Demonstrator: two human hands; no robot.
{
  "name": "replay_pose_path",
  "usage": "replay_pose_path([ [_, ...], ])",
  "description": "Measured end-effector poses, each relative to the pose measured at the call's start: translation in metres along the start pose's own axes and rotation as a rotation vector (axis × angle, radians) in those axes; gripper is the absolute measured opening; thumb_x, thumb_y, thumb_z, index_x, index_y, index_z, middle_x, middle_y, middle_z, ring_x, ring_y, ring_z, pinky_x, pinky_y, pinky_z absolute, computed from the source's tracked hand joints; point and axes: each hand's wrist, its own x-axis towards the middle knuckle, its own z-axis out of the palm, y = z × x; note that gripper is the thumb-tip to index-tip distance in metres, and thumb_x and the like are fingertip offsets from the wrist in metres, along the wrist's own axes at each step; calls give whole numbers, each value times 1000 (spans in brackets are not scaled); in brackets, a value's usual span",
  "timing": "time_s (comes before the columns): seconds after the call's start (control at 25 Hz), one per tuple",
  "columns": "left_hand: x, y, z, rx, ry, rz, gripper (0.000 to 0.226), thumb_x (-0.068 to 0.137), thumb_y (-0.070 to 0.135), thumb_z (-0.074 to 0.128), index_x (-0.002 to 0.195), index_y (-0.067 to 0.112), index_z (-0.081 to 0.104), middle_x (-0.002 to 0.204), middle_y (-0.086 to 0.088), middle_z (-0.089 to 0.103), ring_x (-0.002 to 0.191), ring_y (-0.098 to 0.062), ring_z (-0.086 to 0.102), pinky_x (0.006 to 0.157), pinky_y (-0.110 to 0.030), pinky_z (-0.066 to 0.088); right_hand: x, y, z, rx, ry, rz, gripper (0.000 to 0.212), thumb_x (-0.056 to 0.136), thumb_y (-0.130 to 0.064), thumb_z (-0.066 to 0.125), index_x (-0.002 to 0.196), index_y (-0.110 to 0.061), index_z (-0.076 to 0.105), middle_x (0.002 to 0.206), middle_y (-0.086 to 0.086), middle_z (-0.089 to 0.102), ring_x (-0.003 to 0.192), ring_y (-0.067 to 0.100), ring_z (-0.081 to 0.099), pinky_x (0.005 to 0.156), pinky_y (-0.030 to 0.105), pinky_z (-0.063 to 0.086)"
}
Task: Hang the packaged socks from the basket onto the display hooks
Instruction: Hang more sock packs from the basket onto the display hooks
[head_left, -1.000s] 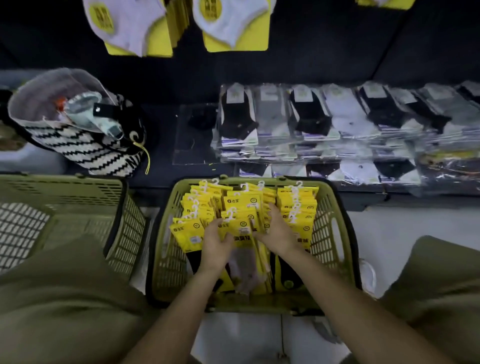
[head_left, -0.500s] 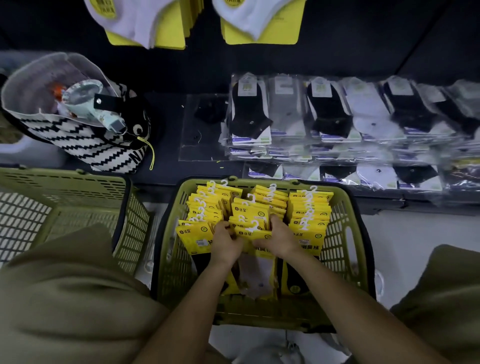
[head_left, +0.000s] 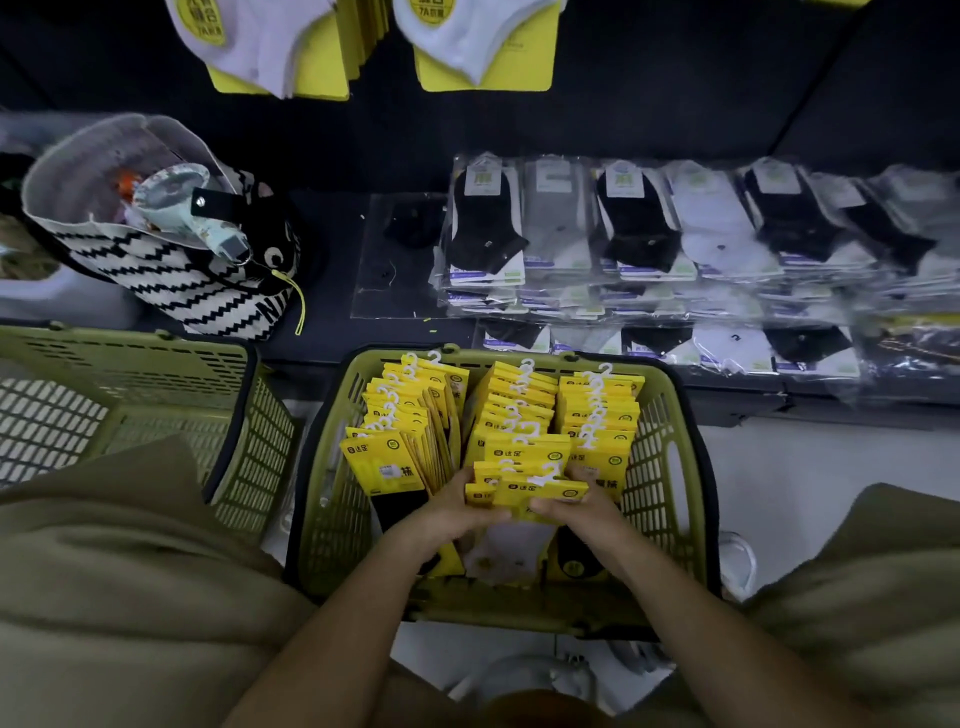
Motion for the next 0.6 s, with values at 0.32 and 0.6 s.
replay_pose_path([
  [0.32,-19,58,2,-83,138,372,58,85,18,66,133,21,35,124,-2,56,107,-14,59,80,-17,49,-12,-72,3,2,219,-261,62,70,-22,81,118,-20,42,105,-2,60,93,12,60,73,22,50],
  [0.6,-44,115,-11,-210,67,628,45,74,29,67,116,22,53,111,5,69,105,-19,65,84,-29,54,-21,-151,-5,32,184,-472,28,73,-14,77,97,-18,62,92,-2,72,84,11,68,69,24,55],
])
